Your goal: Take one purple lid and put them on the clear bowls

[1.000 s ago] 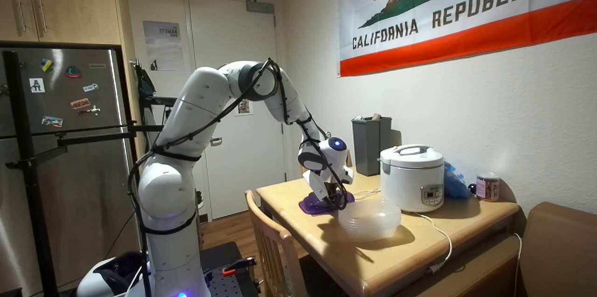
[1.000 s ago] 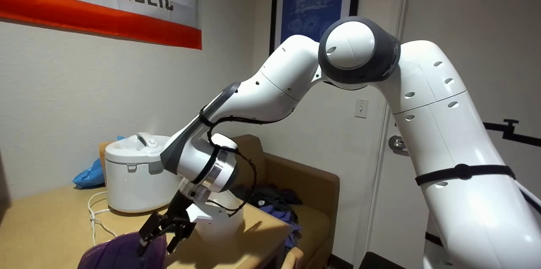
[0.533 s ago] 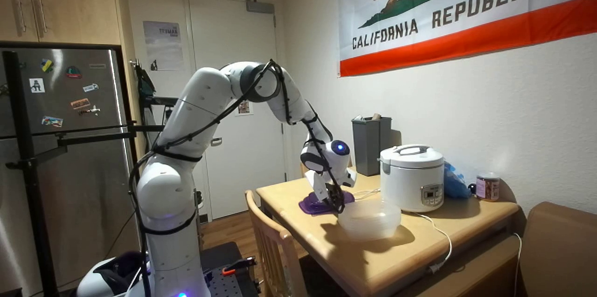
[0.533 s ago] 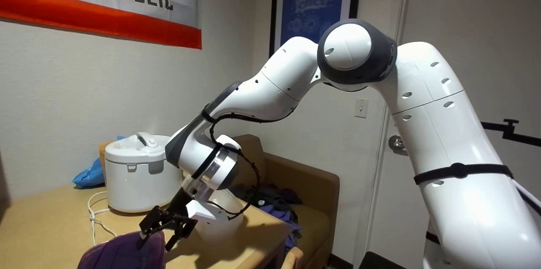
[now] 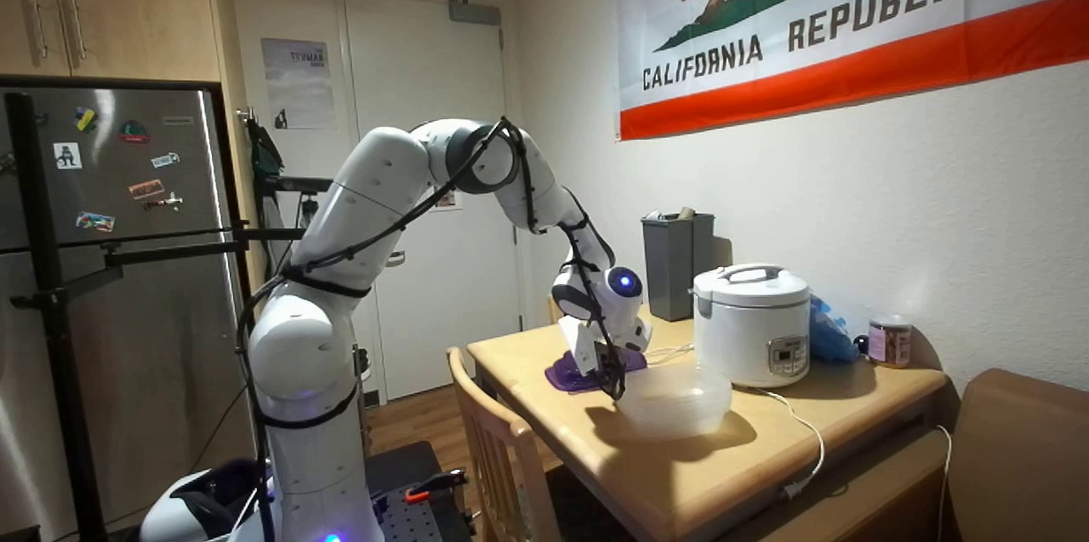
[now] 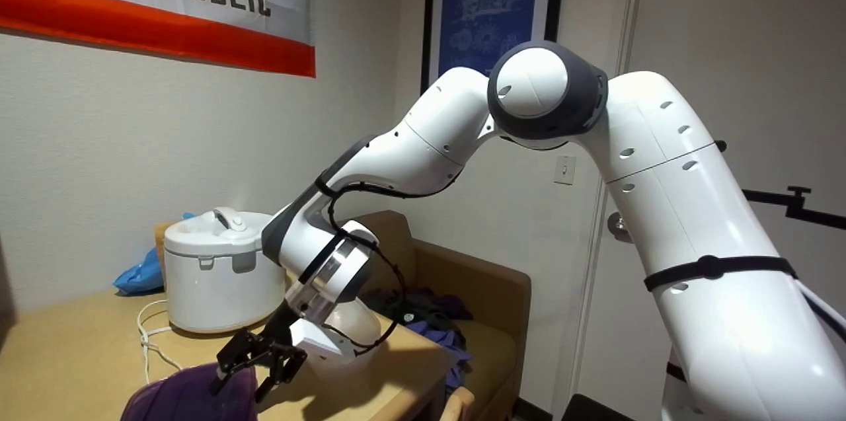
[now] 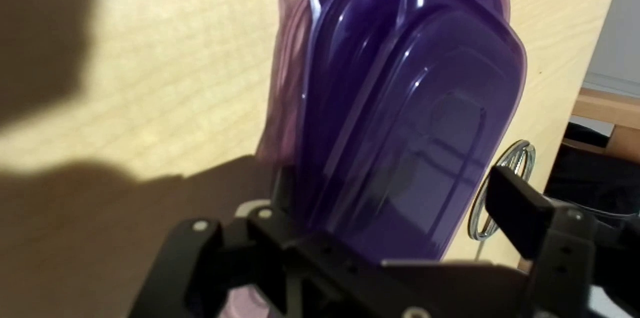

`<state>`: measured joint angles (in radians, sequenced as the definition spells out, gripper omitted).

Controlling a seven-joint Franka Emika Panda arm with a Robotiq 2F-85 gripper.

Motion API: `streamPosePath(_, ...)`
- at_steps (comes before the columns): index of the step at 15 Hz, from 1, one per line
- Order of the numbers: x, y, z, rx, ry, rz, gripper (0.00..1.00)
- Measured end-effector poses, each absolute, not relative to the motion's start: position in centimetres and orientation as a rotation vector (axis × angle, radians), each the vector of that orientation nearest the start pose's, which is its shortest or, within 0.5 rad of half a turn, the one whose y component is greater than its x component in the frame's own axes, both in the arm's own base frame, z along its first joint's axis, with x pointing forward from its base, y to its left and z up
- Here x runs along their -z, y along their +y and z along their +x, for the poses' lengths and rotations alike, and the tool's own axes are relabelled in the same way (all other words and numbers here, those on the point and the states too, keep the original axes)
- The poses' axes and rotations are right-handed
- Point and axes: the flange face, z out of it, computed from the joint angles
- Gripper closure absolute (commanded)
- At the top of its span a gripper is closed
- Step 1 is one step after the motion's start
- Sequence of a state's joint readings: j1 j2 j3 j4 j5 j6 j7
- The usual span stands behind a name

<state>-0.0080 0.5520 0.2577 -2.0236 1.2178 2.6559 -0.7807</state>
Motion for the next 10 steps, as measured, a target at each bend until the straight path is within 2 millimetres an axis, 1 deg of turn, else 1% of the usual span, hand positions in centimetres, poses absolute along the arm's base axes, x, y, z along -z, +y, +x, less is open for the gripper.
streamPosePath(1, -17.39, 12.07, 58.21, 0.262, 0.143, -2.451, 0.42)
streamPosePath(2, -17.18, 12.11, 58.18, 0.256, 0.147, -2.447, 0.51)
streamPosePath(3, -17.02, 12.13, 58.15, 0.251, 0.152, -2.444, 0.58)
streamPosePath(4, -16.95, 12.12, 58.12, 0.249, 0.158, -2.441, 0.66)
streamPosePath(6, -16.9, 12.03, 58.12, 0.25, 0.17, -2.438, 0.8)
streamPosePath(7, -16.89, 11.95, 58.12, 0.251, 0.174, -2.438, 0.88)
streamPosePath(9, -16.86, 11.75, 58.15, 0.253, 0.177, -2.441, 1.0)
streamPosePath(10, -16.84, 11.64, 58.17, 0.253, 0.179, -2.442, 1.0)
